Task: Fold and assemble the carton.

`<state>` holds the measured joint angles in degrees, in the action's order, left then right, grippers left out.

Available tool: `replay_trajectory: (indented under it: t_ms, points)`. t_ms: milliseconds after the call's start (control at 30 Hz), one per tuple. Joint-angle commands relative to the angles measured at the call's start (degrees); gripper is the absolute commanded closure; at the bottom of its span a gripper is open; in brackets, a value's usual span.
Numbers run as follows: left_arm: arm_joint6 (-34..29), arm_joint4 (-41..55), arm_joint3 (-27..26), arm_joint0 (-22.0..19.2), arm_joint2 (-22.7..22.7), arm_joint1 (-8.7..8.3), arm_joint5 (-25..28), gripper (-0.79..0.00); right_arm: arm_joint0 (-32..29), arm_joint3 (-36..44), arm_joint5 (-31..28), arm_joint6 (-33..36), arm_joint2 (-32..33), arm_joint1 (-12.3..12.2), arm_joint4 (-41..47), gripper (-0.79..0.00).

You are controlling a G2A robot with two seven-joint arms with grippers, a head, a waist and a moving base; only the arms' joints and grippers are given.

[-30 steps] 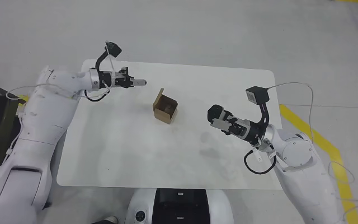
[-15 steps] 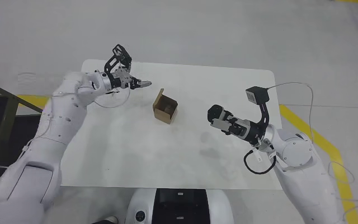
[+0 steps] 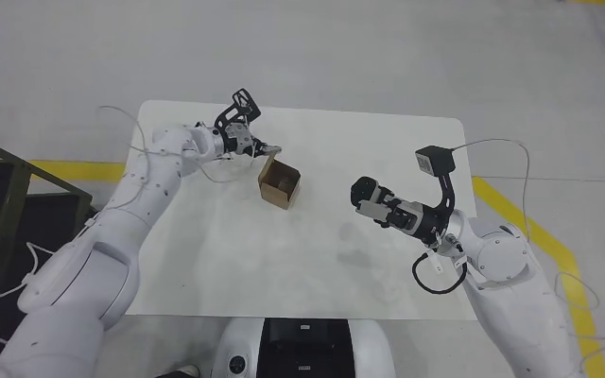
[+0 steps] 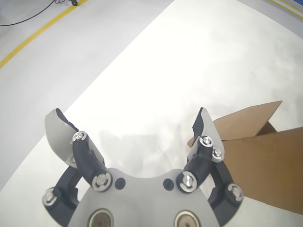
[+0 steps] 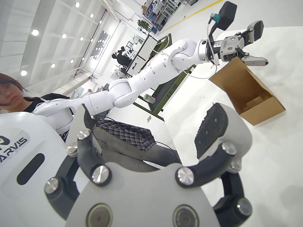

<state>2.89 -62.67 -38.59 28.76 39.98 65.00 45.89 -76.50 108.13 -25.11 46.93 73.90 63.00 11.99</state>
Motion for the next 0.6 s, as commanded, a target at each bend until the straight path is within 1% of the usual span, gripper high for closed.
replay_trajectory:
  t_ms: [0,133,333,467,567]
  points:
    - [0.4,-0.4,2.9,-1.1,-1.1,0.96,2.2,-0.785,0.0,0.0,0.0,0.0,0.0,0.0,0.0,-0.785]
    - [0.8,-2.0,5.9,-2.2,-2.8,2.35,5.8,-0.785,0.0,0.0,0.0,0.0,0.0,0.0,0.0,-0.785]
    - [1.5,-1.4,9.5,-2.4,-3.7,3.76,9.6,-0.785,0.0,0.0,0.0,0.0,0.0,0.0,0.0,-0.785]
    - [0.7,-1.2,9.4,-1.6,-4.4,4.53,12.1,-0.785,0.0,0.0,0.0,0.0,0.0,0.0,0.0,-0.785]
    - [0.4,-0.9,8.1,-0.7,-5.1,5.00,12.1,-0.785,0.0,0.0,0.0,0.0,0.0,0.0,0.0,-0.785]
